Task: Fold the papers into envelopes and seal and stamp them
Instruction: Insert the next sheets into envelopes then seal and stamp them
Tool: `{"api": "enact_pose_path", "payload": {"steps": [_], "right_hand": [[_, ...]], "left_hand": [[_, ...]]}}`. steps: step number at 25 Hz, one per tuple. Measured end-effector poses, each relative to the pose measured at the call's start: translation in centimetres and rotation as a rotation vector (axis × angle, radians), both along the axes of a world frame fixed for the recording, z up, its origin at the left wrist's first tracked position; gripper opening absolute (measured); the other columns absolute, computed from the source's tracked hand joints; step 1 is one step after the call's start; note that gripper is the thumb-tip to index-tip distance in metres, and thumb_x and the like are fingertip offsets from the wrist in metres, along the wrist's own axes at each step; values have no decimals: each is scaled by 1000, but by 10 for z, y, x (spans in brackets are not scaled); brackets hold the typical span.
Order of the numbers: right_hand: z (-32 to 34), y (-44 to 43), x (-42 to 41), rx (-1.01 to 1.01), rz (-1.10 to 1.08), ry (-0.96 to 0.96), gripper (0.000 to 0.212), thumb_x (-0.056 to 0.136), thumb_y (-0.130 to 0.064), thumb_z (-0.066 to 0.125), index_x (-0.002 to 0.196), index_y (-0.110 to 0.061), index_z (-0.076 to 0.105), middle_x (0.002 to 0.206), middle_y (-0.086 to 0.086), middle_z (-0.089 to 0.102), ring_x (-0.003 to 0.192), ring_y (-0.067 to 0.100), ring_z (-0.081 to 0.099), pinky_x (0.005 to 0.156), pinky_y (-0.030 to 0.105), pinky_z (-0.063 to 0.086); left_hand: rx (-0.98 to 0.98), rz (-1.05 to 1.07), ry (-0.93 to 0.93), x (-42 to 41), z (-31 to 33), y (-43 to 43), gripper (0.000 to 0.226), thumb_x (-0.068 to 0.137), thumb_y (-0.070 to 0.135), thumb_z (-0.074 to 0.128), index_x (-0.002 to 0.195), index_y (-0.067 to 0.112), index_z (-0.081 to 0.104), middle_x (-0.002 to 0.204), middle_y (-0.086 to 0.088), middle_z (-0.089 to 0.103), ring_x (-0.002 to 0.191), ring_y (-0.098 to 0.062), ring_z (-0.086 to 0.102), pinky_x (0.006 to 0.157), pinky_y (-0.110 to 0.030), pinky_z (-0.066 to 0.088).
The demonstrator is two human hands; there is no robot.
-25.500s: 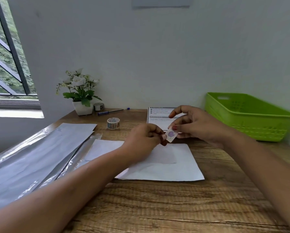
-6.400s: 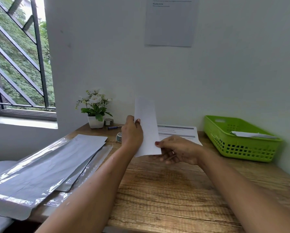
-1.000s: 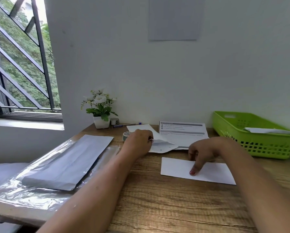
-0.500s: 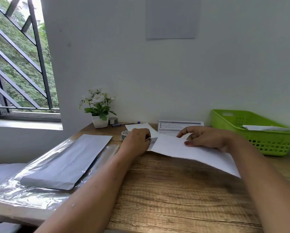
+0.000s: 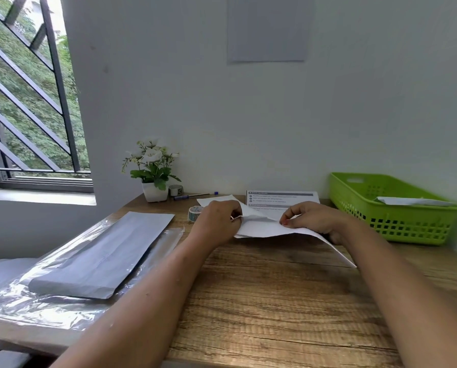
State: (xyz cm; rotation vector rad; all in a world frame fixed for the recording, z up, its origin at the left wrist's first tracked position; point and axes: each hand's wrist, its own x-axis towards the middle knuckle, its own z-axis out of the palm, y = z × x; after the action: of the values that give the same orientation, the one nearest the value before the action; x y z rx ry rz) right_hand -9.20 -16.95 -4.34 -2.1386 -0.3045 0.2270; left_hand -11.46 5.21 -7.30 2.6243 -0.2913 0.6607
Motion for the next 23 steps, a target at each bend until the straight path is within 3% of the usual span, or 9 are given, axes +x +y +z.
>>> {"api": "enact_pose_path", "payload": {"steps": [6,12,16,19,21,23], "right_hand": [[-9,15,3,-29,-247,-137,11,84,-21,69,80,-15,60,85,5,60,74,17,53,57,23,40],[-16,30,2,-91,-276,-288,30,79,-35,73,93,-18,54,107,4,53,90,19,51,56,25,37],[12,14,-12,-17,-74,-77,37,75,-39,76,100,-21,57,116,1,49,86,21,57,55,24,42],[31,-1,-26,-59,122,147,36,71,-30,79,99,-19,60,91,3,59,69,15,54,53,23,43],[37,-10,-33,-127,237,265,32,74,-20,77,100,-18,59,71,2,56,53,9,54,43,17,43],[39,-18,-34,-103,323,301,36,75,-7,77,103,-15,58,64,2,53,46,6,52,37,13,40]], "left_hand": [[-15,-87,-8,-5,1,-8,19,86,18,56,100,16,68,98,-1,71,90,-18,63,83,-39,53],[-73,-103,-49,-6,2,-9,18,88,17,57,100,14,68,100,-2,71,92,-16,62,84,-33,51],[-119,-59,-106,-5,3,-4,13,88,18,57,94,14,68,95,-1,71,90,-16,62,78,-27,46],[-148,-27,-128,-4,4,3,12,88,18,58,91,13,67,92,-1,71,89,-15,63,76,-27,46],[-170,-28,-130,-3,4,4,11,88,18,58,92,12,67,92,-2,71,89,-16,63,77,-28,47],[-175,-23,-123,-2,3,3,12,89,18,58,93,13,68,94,-2,71,89,-15,63,76,-25,45]]}}
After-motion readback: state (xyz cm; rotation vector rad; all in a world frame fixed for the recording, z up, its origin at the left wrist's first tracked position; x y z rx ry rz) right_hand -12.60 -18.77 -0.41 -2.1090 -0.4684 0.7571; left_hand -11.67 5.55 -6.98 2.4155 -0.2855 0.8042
